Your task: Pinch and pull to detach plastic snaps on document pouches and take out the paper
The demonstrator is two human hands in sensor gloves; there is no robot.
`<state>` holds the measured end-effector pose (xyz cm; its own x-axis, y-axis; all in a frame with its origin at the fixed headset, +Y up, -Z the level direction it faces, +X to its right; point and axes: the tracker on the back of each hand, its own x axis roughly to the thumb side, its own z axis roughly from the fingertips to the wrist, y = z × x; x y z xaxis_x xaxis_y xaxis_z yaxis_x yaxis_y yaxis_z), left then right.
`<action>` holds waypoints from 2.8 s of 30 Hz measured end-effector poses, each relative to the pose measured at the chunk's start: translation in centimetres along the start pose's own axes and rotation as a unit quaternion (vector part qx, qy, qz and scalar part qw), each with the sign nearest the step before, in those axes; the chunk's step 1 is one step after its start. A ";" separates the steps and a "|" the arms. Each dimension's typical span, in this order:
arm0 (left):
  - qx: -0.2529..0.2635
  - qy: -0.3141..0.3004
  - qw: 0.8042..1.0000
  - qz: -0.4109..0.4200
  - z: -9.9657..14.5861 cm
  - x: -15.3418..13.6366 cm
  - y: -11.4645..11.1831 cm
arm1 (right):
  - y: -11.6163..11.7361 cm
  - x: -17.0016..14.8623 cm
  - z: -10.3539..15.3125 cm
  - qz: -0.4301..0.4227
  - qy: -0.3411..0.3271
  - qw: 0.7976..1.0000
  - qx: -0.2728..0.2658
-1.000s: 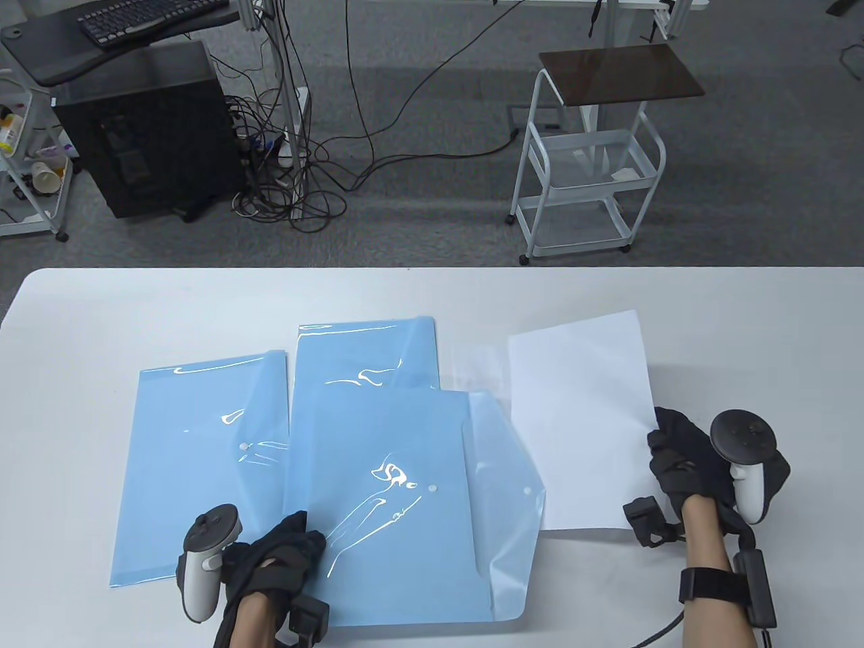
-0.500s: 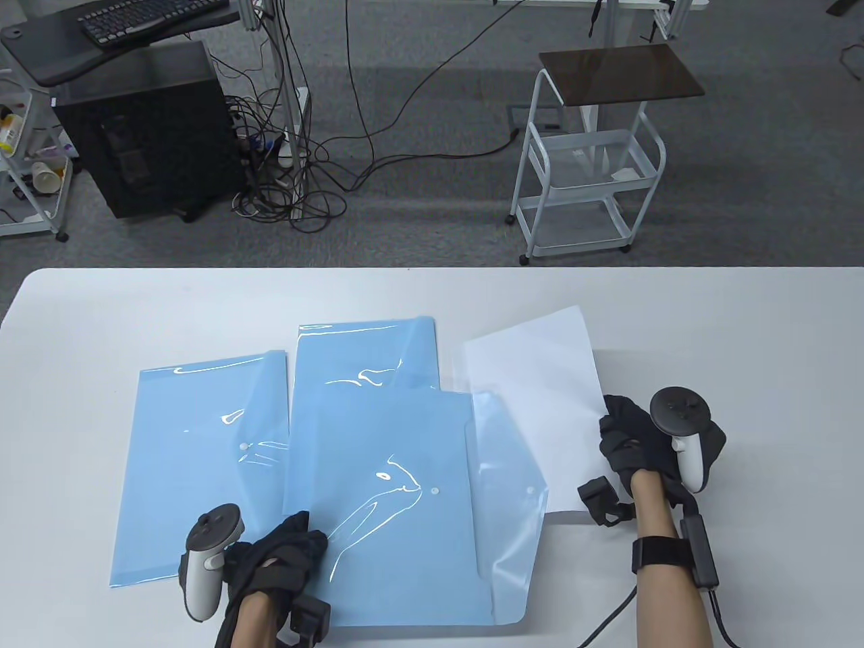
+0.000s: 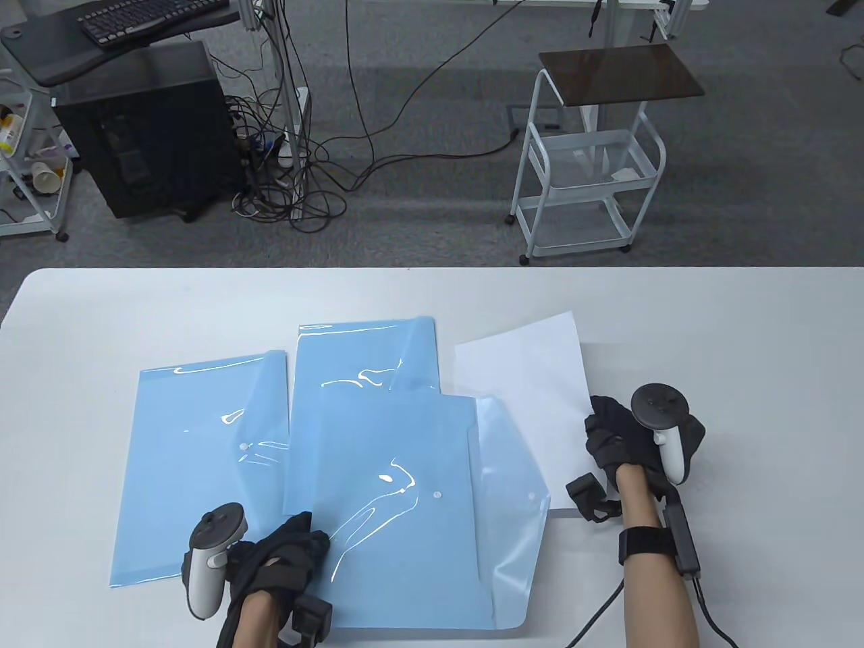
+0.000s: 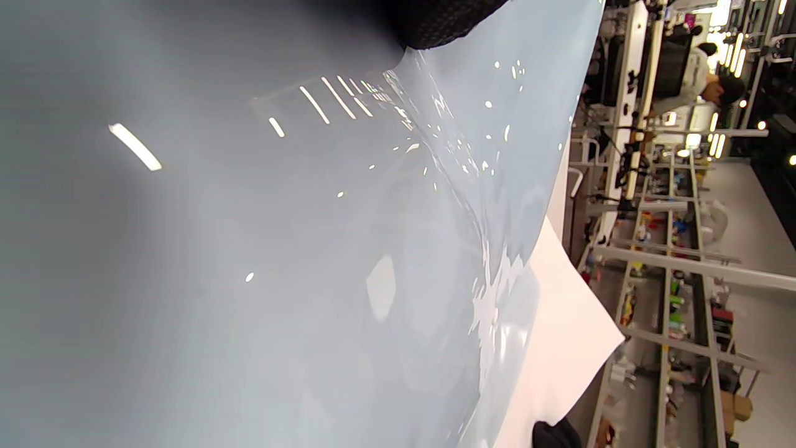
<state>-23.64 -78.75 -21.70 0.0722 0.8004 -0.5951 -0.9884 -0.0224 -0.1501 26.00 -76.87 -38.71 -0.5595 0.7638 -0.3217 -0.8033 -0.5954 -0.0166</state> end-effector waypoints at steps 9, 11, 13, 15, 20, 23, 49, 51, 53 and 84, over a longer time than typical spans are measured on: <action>0.000 -0.001 1.000 -0.001 -0.1 0.0 -0.1 | 0.3 -0.5 0.0 0.032 0.008 0.999 -0.012; -0.001 -0.002 1.000 -0.001 -0.1 0.0 -0.1 | 0.2 -0.5 0.1 0.036 0.009 0.999 -0.012; -0.002 -0.002 1.000 -0.001 -0.1 0.0 -0.1 | 0.2 -0.5 0.0 0.040 0.008 0.999 -0.012; -0.001 -0.002 1.000 -0.001 -0.2 -0.1 -0.1 | 0.1 -0.5 0.0 0.044 0.007 0.999 -0.009; 0.000 -0.002 1.000 0.000 -0.2 -0.1 -0.1 | -0.1 -0.6 0.2 0.049 0.002 0.999 -0.013; 0.000 -0.002 1.000 0.000 -0.2 -0.1 -0.1 | -0.6 -0.5 0.6 0.052 0.001 0.998 -0.025; -0.013 -0.030 0.999 0.000 -0.2 0.1 -0.4 | 0.9 0.6 9.9 -0.017 -0.094 0.991 0.096; -0.011 -0.029 1.000 0.000 -0.2 0.1 -0.4 | 1.8 0.6 10.5 -0.041 -0.083 0.989 0.113; -0.009 -0.028 1.000 -0.001 -0.2 0.0 -0.4 | 2.6 0.5 10.9 -0.057 -0.074 0.988 0.123; 0.029 0.020 0.998 -0.057 -1.1 -0.8 -0.5 | 14.6 7.6 14.6 0.319 -0.221 0.893 0.228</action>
<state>-23.01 -80.00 -22.04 0.1890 0.7711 -0.6080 -0.9794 0.1030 -0.1738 7.02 -76.15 -27.57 -0.8783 0.3887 0.2786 -0.2354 -0.8584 0.4558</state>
